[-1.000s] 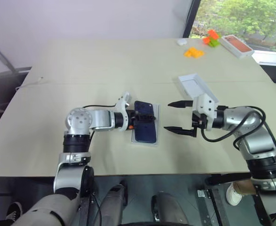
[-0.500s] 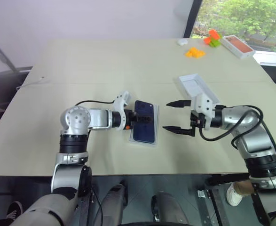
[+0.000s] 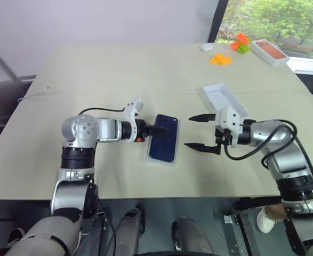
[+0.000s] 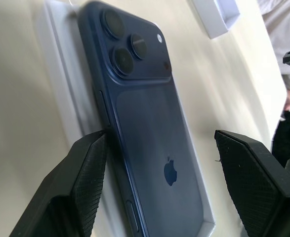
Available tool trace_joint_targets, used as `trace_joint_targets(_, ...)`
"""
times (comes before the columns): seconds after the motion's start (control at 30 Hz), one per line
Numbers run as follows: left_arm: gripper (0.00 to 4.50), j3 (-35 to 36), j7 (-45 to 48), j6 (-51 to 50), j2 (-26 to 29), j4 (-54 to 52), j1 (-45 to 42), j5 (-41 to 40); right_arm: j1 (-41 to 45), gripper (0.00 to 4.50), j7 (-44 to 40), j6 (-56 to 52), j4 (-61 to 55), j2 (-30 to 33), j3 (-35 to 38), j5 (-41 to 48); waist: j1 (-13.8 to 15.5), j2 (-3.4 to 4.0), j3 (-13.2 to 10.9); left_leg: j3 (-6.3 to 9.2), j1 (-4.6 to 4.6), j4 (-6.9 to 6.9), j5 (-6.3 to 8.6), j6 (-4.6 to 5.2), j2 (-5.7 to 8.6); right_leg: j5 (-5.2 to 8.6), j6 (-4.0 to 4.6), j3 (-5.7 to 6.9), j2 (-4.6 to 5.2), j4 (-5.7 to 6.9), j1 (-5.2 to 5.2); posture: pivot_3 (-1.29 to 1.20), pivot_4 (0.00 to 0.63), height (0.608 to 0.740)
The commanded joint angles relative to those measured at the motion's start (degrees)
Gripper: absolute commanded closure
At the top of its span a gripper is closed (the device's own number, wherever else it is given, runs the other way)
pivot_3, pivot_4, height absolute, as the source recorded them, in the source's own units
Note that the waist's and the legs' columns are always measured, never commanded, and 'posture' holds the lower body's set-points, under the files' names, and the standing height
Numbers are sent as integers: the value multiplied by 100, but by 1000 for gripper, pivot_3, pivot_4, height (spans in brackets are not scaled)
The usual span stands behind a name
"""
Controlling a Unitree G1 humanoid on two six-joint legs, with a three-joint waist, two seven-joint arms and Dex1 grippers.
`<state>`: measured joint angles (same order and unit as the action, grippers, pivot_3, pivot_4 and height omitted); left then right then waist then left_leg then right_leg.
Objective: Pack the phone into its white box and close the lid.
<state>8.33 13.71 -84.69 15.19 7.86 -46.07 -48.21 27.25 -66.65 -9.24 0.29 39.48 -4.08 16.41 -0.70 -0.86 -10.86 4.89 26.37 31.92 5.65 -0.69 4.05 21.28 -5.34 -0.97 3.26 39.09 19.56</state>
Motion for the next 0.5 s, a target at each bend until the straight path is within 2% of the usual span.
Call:
trace_joint_targets(0.03, 900, 215, 87, -236, 147, -435, 44, -56, 134, 0, 11, 89, -31, -13, 51, 16, 2, 0, 0, 0, 0, 0, 0, 1, 0, 0, 0, 0, 0, 0, 0, 0, 150, 740)
trace_joint_targets(0.2, 900, 444, 89, -487, 358, -840, 134, -18, 174, 0, 26, 89, 9, -47, 56, -1, 7, 0, -1, 1, 0, -1, 0, -1, 0, 0, 0, -1, 0, 0, 1, 0, 150, 740)
trace_joint_targets(0.27, 900, 492, 121, -291, 511, -957, 174, 79, 230, 0, 78, 109, 76, -98, 55, -33, 7, 0, -1, 1, 0, 0, 1, -2, 0, 0, 0, -1, 0, 0, 0, 0, 150, 740)
trace_joint_targets(0.47, 900, 725, 80, 226, 334, -914, 300, 256, 601, 0, 563, -169, 385, -459, 49, -110, 8, 1, -1, 1, -1, 0, 1, -2, 0, 0, 0, -1, 0, 1, 0, 0, 150, 740)
trace_joint_targets(0.5, 1136, 669, 76, 357, 309, -942, 342, 331, 641, 0, 644, -244, 392, -512, 24, -139, 14, 1, -1, 1, 0, 0, 0, -2, 0, 0, 0, -1, 0, 1, 1, 0, 150, 740)
